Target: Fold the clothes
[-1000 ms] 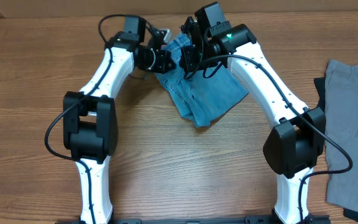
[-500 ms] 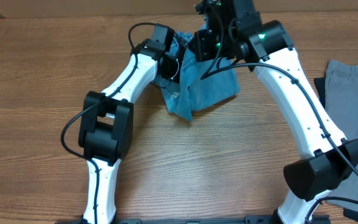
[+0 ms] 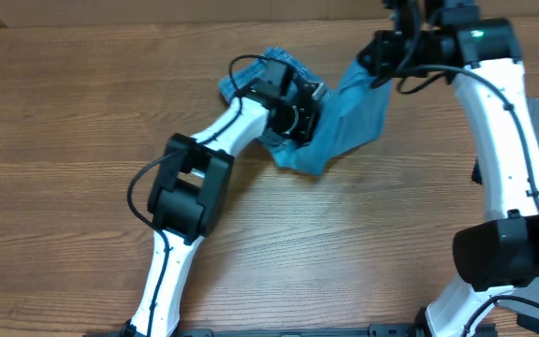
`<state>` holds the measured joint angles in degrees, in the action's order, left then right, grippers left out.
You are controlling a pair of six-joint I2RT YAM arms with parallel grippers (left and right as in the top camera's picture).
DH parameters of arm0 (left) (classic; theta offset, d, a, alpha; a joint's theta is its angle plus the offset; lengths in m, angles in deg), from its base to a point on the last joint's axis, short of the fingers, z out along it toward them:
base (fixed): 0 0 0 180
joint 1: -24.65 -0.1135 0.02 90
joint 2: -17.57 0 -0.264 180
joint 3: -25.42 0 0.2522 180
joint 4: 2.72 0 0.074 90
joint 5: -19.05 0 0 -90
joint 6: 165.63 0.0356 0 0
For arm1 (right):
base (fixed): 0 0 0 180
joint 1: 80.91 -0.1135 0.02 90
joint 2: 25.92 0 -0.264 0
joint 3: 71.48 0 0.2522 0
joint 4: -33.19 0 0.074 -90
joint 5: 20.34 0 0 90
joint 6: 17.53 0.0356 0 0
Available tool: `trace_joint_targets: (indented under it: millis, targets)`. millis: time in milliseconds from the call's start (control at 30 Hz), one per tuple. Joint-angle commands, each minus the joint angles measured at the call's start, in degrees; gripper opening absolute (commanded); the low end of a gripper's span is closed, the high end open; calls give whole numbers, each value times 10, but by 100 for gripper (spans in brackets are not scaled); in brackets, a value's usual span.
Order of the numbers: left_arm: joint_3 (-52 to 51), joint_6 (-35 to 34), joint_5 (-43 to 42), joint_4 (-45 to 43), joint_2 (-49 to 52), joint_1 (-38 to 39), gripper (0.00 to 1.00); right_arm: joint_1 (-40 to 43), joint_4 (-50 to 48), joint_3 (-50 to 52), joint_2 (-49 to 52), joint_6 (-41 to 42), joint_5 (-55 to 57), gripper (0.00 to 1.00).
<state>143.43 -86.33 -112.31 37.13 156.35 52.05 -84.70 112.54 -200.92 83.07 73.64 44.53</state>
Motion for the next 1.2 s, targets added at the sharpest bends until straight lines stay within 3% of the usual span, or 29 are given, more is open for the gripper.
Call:
trace_joint_targets:
  millis: [0,167,333,533,667,933,1033,1167]
  targets:
    - [41,-75,24,-19,3,40,4,49,-5,-15,-35,-60,-66,4]
    - [145,-100,144,31,3,60,4,88,7,-36,-35,-120,-115,4]
    - [264,-110,219,162,3,55,4,89,15,-37,-35,-137,-114,4]
    - [287,-111,193,339,6,55,4,89,12,-37,-35,-136,-94,4]
    - [259,-107,171,393,6,57,4,89,20,-37,-35,-136,-88,4]
    - [168,-114,122,278,6,56,4,89,35,-37,-35,-145,-89,4]
    - [101,-130,33,196,6,57,4,89,43,-37,-35,-152,-88,4]
    - [45,-146,-36,156,6,65,4,89,42,-37,-35,-151,-84,4]
